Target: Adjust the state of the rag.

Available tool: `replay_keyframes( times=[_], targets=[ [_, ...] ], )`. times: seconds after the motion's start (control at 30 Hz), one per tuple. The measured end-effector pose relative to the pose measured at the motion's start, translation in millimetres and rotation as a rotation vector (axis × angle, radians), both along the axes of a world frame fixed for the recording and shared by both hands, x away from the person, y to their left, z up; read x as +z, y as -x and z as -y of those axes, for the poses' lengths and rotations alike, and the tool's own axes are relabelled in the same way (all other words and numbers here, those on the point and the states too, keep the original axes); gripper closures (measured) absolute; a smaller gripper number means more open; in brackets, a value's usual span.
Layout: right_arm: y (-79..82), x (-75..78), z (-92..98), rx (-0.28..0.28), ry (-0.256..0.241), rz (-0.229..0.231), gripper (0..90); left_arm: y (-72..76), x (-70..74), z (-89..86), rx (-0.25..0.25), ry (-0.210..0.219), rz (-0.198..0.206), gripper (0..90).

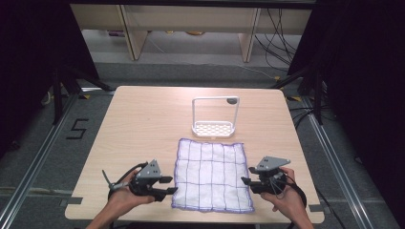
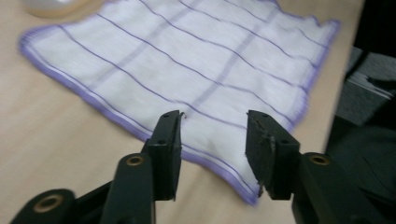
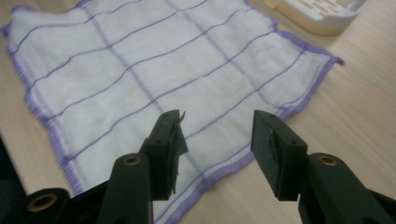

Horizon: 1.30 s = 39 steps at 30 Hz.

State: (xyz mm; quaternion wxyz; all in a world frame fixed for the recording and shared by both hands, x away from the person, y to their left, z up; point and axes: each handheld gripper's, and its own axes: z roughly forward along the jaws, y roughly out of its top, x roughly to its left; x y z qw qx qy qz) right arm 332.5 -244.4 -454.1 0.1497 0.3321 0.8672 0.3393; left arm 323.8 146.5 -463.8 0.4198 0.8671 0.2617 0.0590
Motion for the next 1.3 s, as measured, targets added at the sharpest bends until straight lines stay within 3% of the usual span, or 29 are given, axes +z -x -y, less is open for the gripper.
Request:
replay_keyframes(
  times=[0.17, 0.2, 0.23, 0.33, 0.43, 0.6, 0.7, 0.8, 0.83, 0.87, 0.93, 1.0, 1.03, 1.07, 1.17, 1.23, 1.3],
  targets=[
    [-23.3, -4.3, 0.4, -0.054, -0.018, -0.018, 47.5, -42.1, 2.5, 6.5, 0.123, 0.031, 0.005, 43.4],
    [-34.3, -7.5, -0.2, -0.069, -0.016, -0.026, 47.0, -57.0, 0.6, 9.5, 0.156, 0.03, 0.013, 40.6],
    [-34.3, -7.5, -0.2, -0.069, -0.016, -0.026, 47.0, -57.0, 0.6, 9.5, 0.156, 0.03, 0.013, 40.0],
    [-55.4, -10.2, -3.4, -0.097, -0.025, -0.043, 46.9, -86.4, -7.0, 17.8, 0.199, -0.009, 0.015, 38.1],
    [-66.1, -9.9, -4.4, -0.113, -0.039, -0.044, 46.2, -97.8, -10.9, 21.6, 0.2, -0.034, 0.017, 37.2],
    [-95.6, -9.1, -10.3, -0.149, -0.066, -0.034, 44.1, -121.4, -22.2, 29.3, 0.252, -0.084, 0.027, 34.7],
    [-102.7, -7.6, -9.4, -0.137, -0.042, -0.039, 43.6, -127.7, -24.2, 29.9, 0.255, -0.089, 0.027, 34.5],
    [-113.4, -7.7, -9.8, -0.153, -0.057, -0.041, 43.6, -135.5, -27.2, 28.1, 0.258, -0.094, 0.021, 33.6],
    [-117.4, -11.0, -11.5, -0.166, -0.1, -0.01, 43.5, -136.3, -28.0, 27.8, 0.268, -0.094, 0.016, 33.1],
    [-120.2, -9.0, -10.3, -0.156, -0.072, -0.024, 43.6, -138.4, -28.7, 27.5, 0.268, -0.095, 0.014, 32.5],
    [-120.0, -8.5, -12.3, -0.171, -0.067, -0.038, 43.5, -141.9, -29.0, 27.1, 0.272, -0.101, 0.002, 32.2],
    [-121.2, -7.5, -15.4, -0.178, -0.06, -0.048, 43.5, -144.0, -29.8, 28.7, 0.285, -0.104, 0.01, 31.4],
    [-123.4, -9.1, -16.2, -0.163, -0.064, -0.03, 43.7, -145.1, -30.0, 28.7, 0.273, -0.106, 0.014, 31.1],
    [-124.0, -9.1, -17.1, -0.167, -0.058, -0.048, 43.7, -146.0, -30.9, 29.0, 0.273, -0.11, 0.012, 31.2],
    [-126.4, -15.2, -21.4, -0.2, -0.038, -0.047, 43.9, -147.6, -35.4, 32.0, 0.28, -0.126, 0.015, 30.8],
    [-130.9, -19.3, -19.2, -0.203, 0.024, -0.024, 43.9, -149.4, -39.3, 36.0, 0.285, -0.132, 0.022, 30.1],
    [-131.9, -23.4, -19.6, -0.222, 0.017, -0.063, 45.2, -150.9, -41.9, 39.5, 0.283, -0.136, 0.012, 30.8]
  ],
)
